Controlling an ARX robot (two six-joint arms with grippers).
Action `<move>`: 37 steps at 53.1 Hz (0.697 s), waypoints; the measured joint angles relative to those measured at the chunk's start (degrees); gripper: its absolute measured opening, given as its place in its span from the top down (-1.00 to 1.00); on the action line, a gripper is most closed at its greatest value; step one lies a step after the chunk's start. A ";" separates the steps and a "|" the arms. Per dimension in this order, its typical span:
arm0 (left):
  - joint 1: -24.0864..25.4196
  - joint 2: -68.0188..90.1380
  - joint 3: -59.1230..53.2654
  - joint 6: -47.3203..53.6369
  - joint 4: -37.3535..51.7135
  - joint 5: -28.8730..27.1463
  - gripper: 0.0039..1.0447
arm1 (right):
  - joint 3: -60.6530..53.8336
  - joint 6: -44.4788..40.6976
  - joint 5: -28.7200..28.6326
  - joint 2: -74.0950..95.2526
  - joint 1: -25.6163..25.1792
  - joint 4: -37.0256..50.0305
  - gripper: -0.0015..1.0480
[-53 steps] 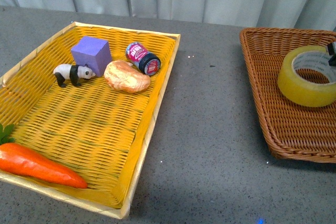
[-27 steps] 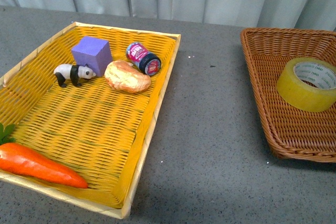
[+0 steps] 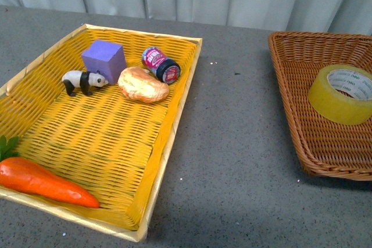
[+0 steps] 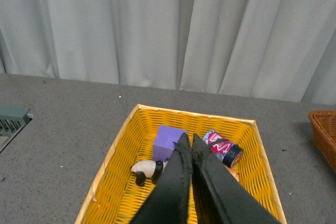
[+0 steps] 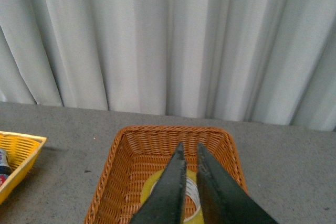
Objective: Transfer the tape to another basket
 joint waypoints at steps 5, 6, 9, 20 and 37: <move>2.47 -4.28 -2.86 0.59 -1.09 2.97 0.93 | -3.43 0.15 3.50 -4.63 1.88 -0.52 0.98; 2.69 -4.63 -3.08 0.61 -1.22 3.10 0.93 | -3.65 0.17 3.93 -4.98 2.23 -0.61 0.98; 3.87 -6.47 -4.26 0.70 -2.03 3.89 0.93 | -5.11 0.17 4.35 -7.04 3.69 -1.25 0.98; 6.86 -12.61 -7.32 0.72 -5.14 6.43 0.93 | -8.74 0.17 4.31 -13.62 4.50 -4.24 0.98; 13.55 -21.57 -10.03 0.79 -11.32 13.18 0.93 | -13.14 0.17 4.35 -22.86 4.50 -8.57 0.98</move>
